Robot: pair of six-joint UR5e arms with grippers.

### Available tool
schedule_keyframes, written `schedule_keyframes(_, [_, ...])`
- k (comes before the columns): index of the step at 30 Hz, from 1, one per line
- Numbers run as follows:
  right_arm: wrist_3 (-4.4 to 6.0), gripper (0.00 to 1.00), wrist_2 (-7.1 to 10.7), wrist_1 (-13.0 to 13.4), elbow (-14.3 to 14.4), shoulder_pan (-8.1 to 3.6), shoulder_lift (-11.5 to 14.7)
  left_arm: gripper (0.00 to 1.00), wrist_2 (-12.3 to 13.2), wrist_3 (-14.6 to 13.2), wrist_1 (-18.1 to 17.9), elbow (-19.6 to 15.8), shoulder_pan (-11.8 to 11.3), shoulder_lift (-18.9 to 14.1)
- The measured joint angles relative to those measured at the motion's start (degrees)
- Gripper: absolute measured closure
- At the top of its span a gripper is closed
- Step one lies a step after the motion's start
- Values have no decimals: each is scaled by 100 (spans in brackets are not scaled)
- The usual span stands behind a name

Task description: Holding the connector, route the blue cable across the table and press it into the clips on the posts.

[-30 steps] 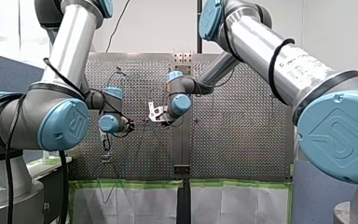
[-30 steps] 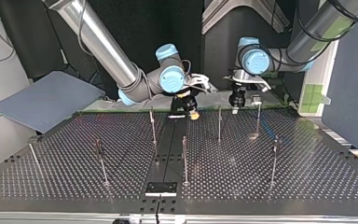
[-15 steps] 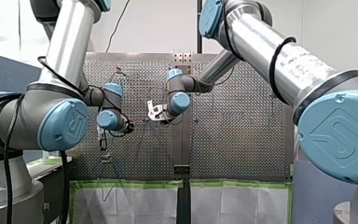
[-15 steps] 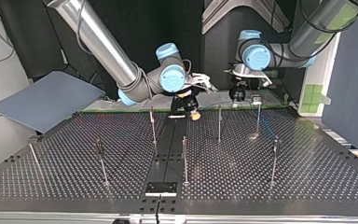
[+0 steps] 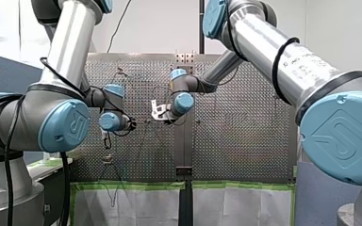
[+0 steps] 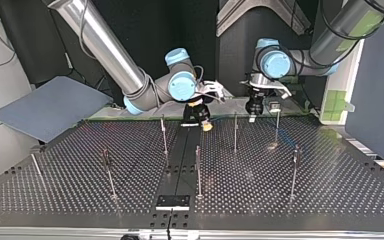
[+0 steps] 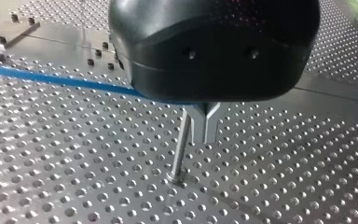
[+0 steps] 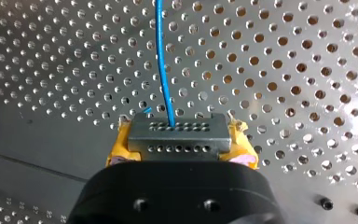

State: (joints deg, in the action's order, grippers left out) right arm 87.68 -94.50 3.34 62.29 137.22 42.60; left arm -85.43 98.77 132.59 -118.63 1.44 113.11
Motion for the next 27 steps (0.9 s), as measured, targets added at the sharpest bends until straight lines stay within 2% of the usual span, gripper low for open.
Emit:
schedule_keyframes(7, [13,100,6,33,0,-105,0,100,22,18,20,286,-32,269])
schedule_keyframes(22, [66,100,54,96,-8,-309,0,100,32,37,595,1159,-120,294])
schedule_keyframes(27, [70,100,65,96,-15,-366,0,100,32,28,674,1242,-128,293])
